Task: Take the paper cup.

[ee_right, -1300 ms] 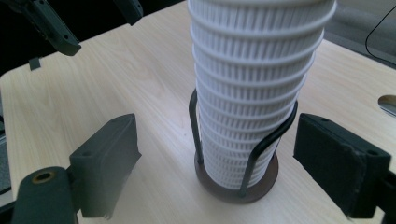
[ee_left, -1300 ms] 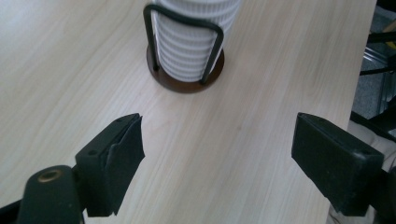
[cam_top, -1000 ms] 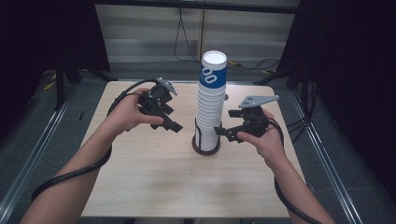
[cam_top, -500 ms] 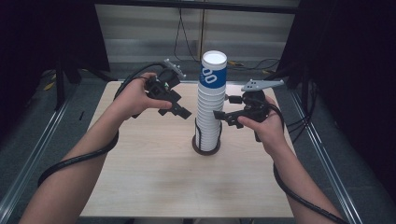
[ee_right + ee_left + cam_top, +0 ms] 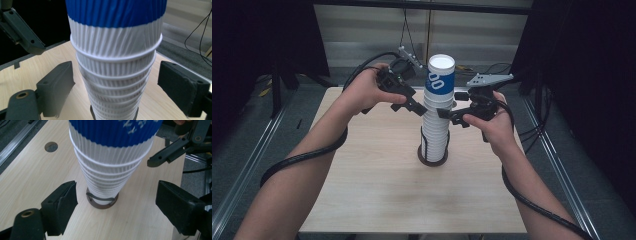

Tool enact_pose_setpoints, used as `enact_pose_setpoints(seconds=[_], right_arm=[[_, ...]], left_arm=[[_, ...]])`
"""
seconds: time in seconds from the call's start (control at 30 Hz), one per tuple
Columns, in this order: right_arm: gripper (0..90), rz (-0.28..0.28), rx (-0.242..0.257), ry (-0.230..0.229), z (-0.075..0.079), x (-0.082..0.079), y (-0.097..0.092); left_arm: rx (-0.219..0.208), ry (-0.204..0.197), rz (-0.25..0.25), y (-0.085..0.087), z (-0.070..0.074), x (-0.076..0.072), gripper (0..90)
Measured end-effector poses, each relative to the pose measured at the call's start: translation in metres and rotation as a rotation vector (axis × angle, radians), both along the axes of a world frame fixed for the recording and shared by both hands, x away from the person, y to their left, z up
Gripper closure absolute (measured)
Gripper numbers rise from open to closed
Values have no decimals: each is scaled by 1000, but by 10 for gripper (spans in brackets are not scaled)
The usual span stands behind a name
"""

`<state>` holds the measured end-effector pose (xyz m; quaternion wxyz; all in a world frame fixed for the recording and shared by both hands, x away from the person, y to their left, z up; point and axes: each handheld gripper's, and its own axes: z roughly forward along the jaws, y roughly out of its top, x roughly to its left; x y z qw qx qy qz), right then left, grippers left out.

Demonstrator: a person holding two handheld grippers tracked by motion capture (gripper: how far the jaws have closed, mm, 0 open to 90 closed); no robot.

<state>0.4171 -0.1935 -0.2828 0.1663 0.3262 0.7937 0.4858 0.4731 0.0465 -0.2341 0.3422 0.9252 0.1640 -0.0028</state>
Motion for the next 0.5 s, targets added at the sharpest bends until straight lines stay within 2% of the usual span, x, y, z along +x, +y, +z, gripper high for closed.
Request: enact_pose_setpoints(seconds=[0.23,0.27,0.3,0.33,0.5], right_arm=[[125,4,-12,-16,3,1,6],[125,0,-11,-19,4,2,8],[125,0,-11,-19,4,2,8],[125,-3,6,-17,4,4,8],[125,-9,10,-17,1,6,10]], left_arm=[[5,-24,-4,-4,8,0,172],[-15,-14,-8,-5,10,-1,172],[-15,-14,-8,-5,10,-1,172],[-32,-8,1,-5,12,0,172],[-31,-18,-5,-7,14,1,172]])
